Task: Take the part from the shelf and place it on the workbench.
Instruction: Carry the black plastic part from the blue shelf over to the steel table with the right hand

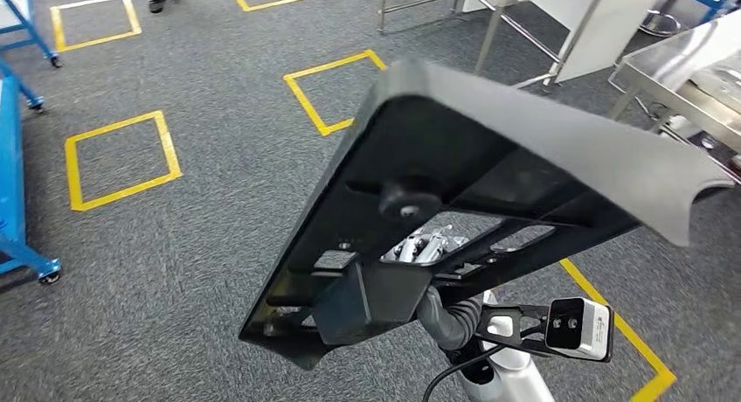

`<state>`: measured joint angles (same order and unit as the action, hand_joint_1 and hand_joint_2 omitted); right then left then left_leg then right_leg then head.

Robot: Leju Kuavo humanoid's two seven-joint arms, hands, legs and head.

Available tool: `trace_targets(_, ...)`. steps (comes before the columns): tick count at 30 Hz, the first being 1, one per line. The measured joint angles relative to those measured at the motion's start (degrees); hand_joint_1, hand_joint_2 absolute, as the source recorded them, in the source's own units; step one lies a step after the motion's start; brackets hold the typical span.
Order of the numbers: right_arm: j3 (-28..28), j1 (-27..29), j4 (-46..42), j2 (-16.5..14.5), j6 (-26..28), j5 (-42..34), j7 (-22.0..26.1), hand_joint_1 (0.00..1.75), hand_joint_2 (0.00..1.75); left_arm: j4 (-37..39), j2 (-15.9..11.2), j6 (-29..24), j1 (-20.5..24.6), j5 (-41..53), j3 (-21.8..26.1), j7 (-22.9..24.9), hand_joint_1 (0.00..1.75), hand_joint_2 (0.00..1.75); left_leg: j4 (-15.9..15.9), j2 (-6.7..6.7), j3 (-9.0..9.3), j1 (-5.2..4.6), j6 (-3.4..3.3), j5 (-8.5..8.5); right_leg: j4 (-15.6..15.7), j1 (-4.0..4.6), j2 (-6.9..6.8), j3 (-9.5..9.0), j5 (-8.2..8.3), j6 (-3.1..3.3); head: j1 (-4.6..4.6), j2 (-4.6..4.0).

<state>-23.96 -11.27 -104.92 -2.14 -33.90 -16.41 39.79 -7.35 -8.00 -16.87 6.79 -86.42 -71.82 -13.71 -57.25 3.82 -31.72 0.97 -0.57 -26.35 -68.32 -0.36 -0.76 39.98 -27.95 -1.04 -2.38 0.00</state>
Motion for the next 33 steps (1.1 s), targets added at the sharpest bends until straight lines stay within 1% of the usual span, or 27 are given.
trace_targets(2, 0.0, 0.0, -0.7, -0.1, 0.5, 0.1, 0.0, 1.75, 1.75, 0.0, -0.2, 0.4, 0.2, 0.0, 0.0, -0.6, 0.0, 1.75, 0.0, 1.16, 0.56, -0.2, 0.5, -0.47, 7.6, 0.57, -2.39, -3.92, 2.64, 0.71, 0.0, 0.0)
trace_targets(3, 0.0, 0.1, -1.1, -0.1, 0.6, 0.1, 0.0, 1.75, 1.75, 0.0, -0.3, 0.5, 0.2, 0.0, 0.0, -0.8, 0.0, 1.75, -0.1, 1.73, 0.79, -0.29, 0.82, -0.72, 9.6, 0.89, -3.06, -4.92, 3.04, 1.1, 0.0, 0.0)
trace_targets(4, 0.0, 0.3, -1.4, -0.1, 0.7, 0.1, 0.0, 1.75, 1.75, 0.0, -0.4, 0.6, 0.3, 0.0, 0.0, -0.8, 0.0, 1.75, 0.0, 2.31, 0.99, -0.38, 1.15, -0.92, 10.2, 1.17, -3.08, -5.13, 2.89, 1.42, 0.0, 0.0)
trace_targets(6, 0.0, 1.1, -2.1, -0.1, 0.9, 0.1, 0.1, 1.75, 1.75, 0.0, -0.5, 0.7, 0.5, 0.0, 0.0, -0.7, 0.0, 1.75, 0.0, 3.12, 1.48, -0.28, 1.82, -1.37, 10.5, 1.14, -1.52, -5.31, 3.02, 2.04, 0.0, 0.0)
trace_targets(7, 0.0, 1.4, -2.4, -0.2, 0.9, 0.1, 0.1, 1.75, 1.75, 0.0, -0.6, 0.8, 0.7, 0.0, 0.0, -0.7, 0.0, 1.75, -0.6, 2.43, 1.49, -0.17, 2.1, -1.93, 10.8, 0.96, -0.85, -5.58, 3.13, 2.37, 0.0, 0.0)
trace_targets(8, 0.0, 1.6, -2.6, -0.2, 0.9, 0.1, 0.1, 1.75, 1.75, 0.0, -0.6, 0.8, 0.7, 0.0, 0.0, -0.6, 0.0, 1.75, -2.2, 1.12, 0.98, -0.05, 2.34, -3.01, 11.1, 0.75, -0.21, -5.86, 3.28, 2.72, -0.01, 0.0)
trace_targets(9, 0.0, 1.7, -2.8, -0.3, 0.9, 0.1, 0.1, 1.75, 1.75, 0.0, -0.7, 0.8, 0.7, 0.0, 0.0, -0.5, 0.0, 1.75, -5.0, -0.61, -0.23, 0.09, 2.51, -4.59, 11.3, 0.57, 0.42, -6.07, 3.38, 3.0, -0.01, 0.0)
trace_targets(10, 0.0, 1.8, -2.9, -0.3, 0.9, 0.1, 0.2, 1.75, 1.75, 0.0, -0.7, 0.8, 0.6, 0.0, 0.0, -0.5, 0.0, 1.75, -8.9, -2.1, -2.17, 0.11, 2.63, -6.48, 11.3, 0.57, 1.15, -6.1, 3.39, 3.2, -0.02, 0.0)
trace_targets(11, 0.0, 2.0, -2.9, -0.4, 0.9, 0.1, 0.1, 1.75, 1.75, 0.0, -0.8, 0.8, 0.4, 0.0, 0.0, -0.4, 0.0, 1.75, -13.0, -2.91, -4.3, 0.13, 2.74, -8.07, 11.3, 0.62, 1.97, -6.09, 3.39, 3.31, -0.02, 0.0)
trace_targets(12, 0.0, 2.2, -2.9, -0.4, 0.9, 0.1, 0.1, 1.75, 1.75, 0.0, -0.8, 0.8, 0.2, 0.0, 0.0, -0.3, 0.0, 1.75, -15.9, -3.27, -6.03, 0.13, 2.82, -8.77, 11.3, 0.66, 2.87, -6.11, 3.37, 3.35, -0.02, 0.0)
trace_targets(13, 0.0, 2.4, -2.9, -0.4, 0.9, 0.1, 0.1, 1.75, 1.75, 0.0, -0.9, 0.7, 0.1, 0.0, 0.0, -0.2, 0.0, 1.75, -16.9, -3.41, -6.92, 0.13, 2.83, -8.3, 11.2, 0.69, 3.81, -6.15, 3.35, 3.33, -0.02, 0.0)
trace_targets(14, 0.0, 2.6, -2.9, -0.4, 0.9, 0.1, 0.1, 1.75, 1.75, 0.0, -0.9, 0.7, 0.1, 0.0, 0.0, -0.2, 0.0, 1.75, -15.3, -3.56, -6.58, 0.15, 2.8, -6.62, 11.1, 0.68, 4.67, -6.23, 3.31, 3.27, -0.02, 0.0)
trace_targets(15, 0.0, 2.6, -2.9, -0.4, 0.9, 0.1, 0.1, 1.75, 1.75, 0.0, -0.9, 0.7, 0.2, 0.0, 0.0, -0.2, 0.0, 1.75, -11.8, -4.07, -5.28, 0.2, 2.73, -4.2, 11.0, 0.64, 5.5, -6.34, 3.22, 3.14, -0.02, 0.0)
trace_targets(17, 0.0, 2.6, -2.9, -0.4, 0.9, 0.1, 0.1, 1.75, 1.75, 0.0, -1.0, 0.7, 0.2, 0.0, 0.0, -0.1, 0.0, 1.75, -4.0, -7.18, -1.98, 0.46, 2.47, -0.66, 10.6, 0.56, 7.02, -6.31, 2.96, 2.7, -0.01, 0.0)
trace_targets(18, 0.0, 2.7, -3.0, -0.4, 0.9, 0.1, 0.1, 1.75, 1.75, 0.0, -1.0, 0.7, 0.2, 0.0, 0.0, -0.1, 0.0, 1.75, -1.6, -8.44, -0.95, 0.5, 2.27, 0.03, 10.4, 0.48, 7.71, -6.11, 2.91, 2.38, -0.01, 0.0)
trace_targets(19, 0.0, 2.7, -3.0, -0.4, 0.9, 0.1, 0.1, 1.75, 1.75, 0.0, -1.0, 0.7, 0.2, 0.0, 0.0, -0.1, 0.0, 1.75, -0.6, -9.19, -0.52, 0.45, 2.02, 0.02, 10.3, 0.36, 8.42, -5.85, 2.95, 2.0, -0.01, 0.0)
trace_targets(21, 0.0, 2.8, -3.2, -0.4, 0.9, 0.1, 0.1, 1.75, 1.75, 0.0, -1.0, 0.7, 0.3, 0.0, 0.0, -0.1, 0.0, 1.75, -0.3, -8.02, -0.39, 0.34, 1.41, 0.15, 10.4, 0.16, 9.58, -5.46, 3.15, 1.21, -0.01, 0.0)
trace_targets(22, 0.0, 2.9, -3.3, -0.4, 0.9, 0.1, 0.1, 1.75, 1.75, 0.0, -1.0, 0.7, 0.5, 0.0, 0.0, -0.1, 0.0, 1.75, -0.1, -7.29, -0.29, 0.4, 1.03, 0.28, 10.0, 0.24, 8.85, -5.22, 2.91, 0.92, 0.0, 0.0)
trace_targets(23, 0.0, 2.9, -3.4, -0.4, 0.9, 0.1, 0.1, 1.75, 1.75, 0.0, -0.9, 0.7, 0.6, 0.0, 0.0, -0.1, 0.0, 1.75, 0.2, -6.46, -0.18, 0.48, 0.65, 0.39, 8.7, 0.36, 7.23, -4.52, 2.06, 0.71, 0.0, 0.0)
trace_targets(25, 0.0, 2.8, -3.5, -0.4, 0.9, 0.1, 0.1, 1.75, 1.75, 0.0, -1.0, 0.7, 0.4, 0.0, 0.0, -0.1, 0.0, 1.75, 0.4, -4.65, -0.04, 0.39, 0.05, 0.39, 2.4, 0.43, 3.03, -1.4, -1.26, 0.39, 0.0, 0.0)
trace_targets(26, 0.0, 2.9, -3.5, -0.4, 0.9, 0.1, 0.1, 1.75, 1.75, 0.0, -1.0, 0.7, 0.3, 0.0, 0.0, -0.1, 0.0, 1.75, 0.4, -3.7, -0.02, 0.28, -0.08, 0.29, -1.7, 0.29, 1.9, 0.73, -3.05, 0.21, -0.01, 0.0)
trace_targets(27, 0.0, 3.0, -3.5, -0.4, 0.9, 0.1, 0.1, 1.75, 1.75, 0.0, -1.0, 0.7, 0.1, 0.0, 0.0, -0.1, 0.0, 1.75, 0.4, -2.8, 0.0, 0.2, -0.1, 0.18, -5.0, 0.13, 1.41, 2.45, -4.14, 0.05, 0.0, 0.0)
trace_targets(28, 0.0, 3.1, -3.5, -0.4, 0.9, 0.1, 0.1, 1.75, 1.75, 0.0, -1.0, 0.7, 0.1, 0.0, 0.0, -0.1, 0.0, 1.75, 0.4, -1.91, 0.05, 0.17, -0.06, 0.07, -6.5, -0.02, 1.17, 3.3, -4.21, -0.08, 0.0, 0.0)
trace_targets(29, 0.0, 3.1, -3.5, -0.4, 0.9, 0.1, 0.1, 1.75, 1.75, 0.0, -1.0, 0.7, 0.1, 0.0, 0.0, -0.1, 0.0, 1.75, 0.4, -1.11, 0.17, 0.16, 0.02, -0.06, -5.6, -0.14, 0.92, 2.84, -3.16, -0.15, 0.0, 0.0)
trace_targets(30, 0.0, 3.2, -3.5, -0.4, 0.9, 0.1, 0.1, 1.75, 1.75, 0.0, -0.9, 0.7, 0.2, 0.0, 0.0, -0.1, 0.0, 1.75, 0.4, -0.38, 0.39, 0.15, 0.16, -0.22, -2.4, -0.19, 0.38, 1.14, -1.3, -0.12, 0.0, 0.0)
trace_targets(31, 0.0, 3.2, -3.5, -0.4, 0.9, 0.1, 0.1, 1.75, 1.75, 0.0, -0.9, 0.7, 0.3, 0.0, 0.0, -0.1, 0.0, 1.75, 0.4, 0.29, 0.7, 0.13, 0.34, -0.43, 2.1, -0.12, -0.93, -1.3, 0.62, 0.05, 0.0, 0.0)
trace_targets(33, -0.1, 3.1, -3.6, -0.4, 0.8, 0.2, 0.1, 1.75, 1.75, 0.0, -0.9, 0.8, 0.3, 0.0, 0.0, -0.1, 0.0, 1.75, 0.3, 1.43, 1.22, -0.11, 0.93, -0.9, 8.9, 0.39, -3.14, -4.96, 2.71, 0.64, 0.0, 0.0)
